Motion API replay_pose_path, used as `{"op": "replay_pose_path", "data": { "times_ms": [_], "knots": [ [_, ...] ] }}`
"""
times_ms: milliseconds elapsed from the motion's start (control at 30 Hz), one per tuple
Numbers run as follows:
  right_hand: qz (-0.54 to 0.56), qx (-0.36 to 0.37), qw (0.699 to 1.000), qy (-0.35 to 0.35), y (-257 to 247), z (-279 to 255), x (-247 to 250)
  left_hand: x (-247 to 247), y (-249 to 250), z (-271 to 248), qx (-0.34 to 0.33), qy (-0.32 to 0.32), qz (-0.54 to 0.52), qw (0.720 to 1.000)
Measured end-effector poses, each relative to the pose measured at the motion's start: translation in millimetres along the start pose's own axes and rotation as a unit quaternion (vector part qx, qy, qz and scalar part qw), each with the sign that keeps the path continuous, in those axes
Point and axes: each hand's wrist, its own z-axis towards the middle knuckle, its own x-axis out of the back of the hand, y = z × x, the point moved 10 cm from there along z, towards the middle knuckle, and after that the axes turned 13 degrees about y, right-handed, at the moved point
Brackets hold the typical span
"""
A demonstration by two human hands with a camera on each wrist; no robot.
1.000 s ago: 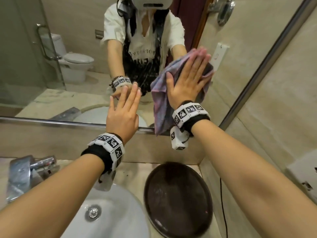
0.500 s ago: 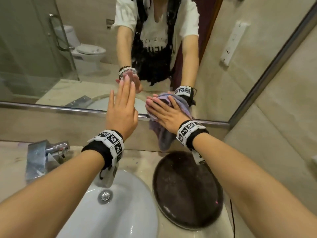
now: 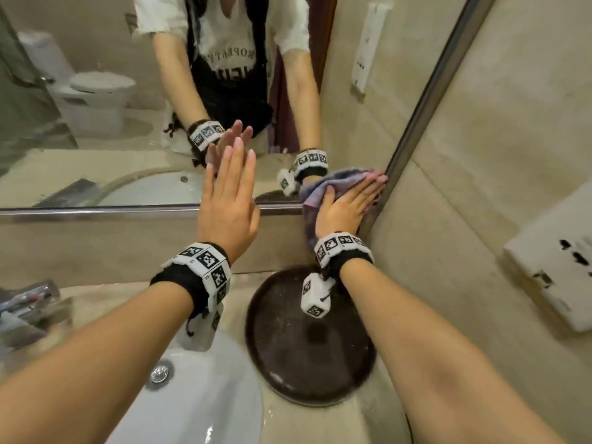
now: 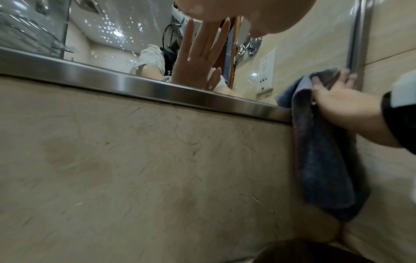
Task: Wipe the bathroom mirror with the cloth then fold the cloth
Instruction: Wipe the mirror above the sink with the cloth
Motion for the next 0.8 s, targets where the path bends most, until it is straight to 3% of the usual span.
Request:
{"op": "replay_pose_path", "data": {
  "times_ms": [100,333,500,633,800],
  "knots": [
    [0.058,-0.098,0.993,-0.031,-8.3,-32.5,-18.7,2.2,-3.2,-4.1,0.012,0.007,-0.009,1.000],
    [0.152,-0.165,0.972,-0.068,-67.0,-76.1,-34.2,17.2,-35.3,-8.7,0.076,0.012,-0.001,0.997],
    [0.139,-0.189,0.972,0.004,-29.2,-40.7,-21.2,27.3,-25.7,1.8,0.027,0.031,-0.008,0.999],
    [0.114,-0.244,0.963,0.034,10.5,-7.2,-7.9,20.4,-19.9,-4.6,0.032,0.027,-0.013,0.999],
    [0.154,-0.276,0.948,0.047,-2.6,-17.8,-11.2,8.8,-10.9,-23.4,-0.006,0.000,-0.017,1.000]
  ]
}}
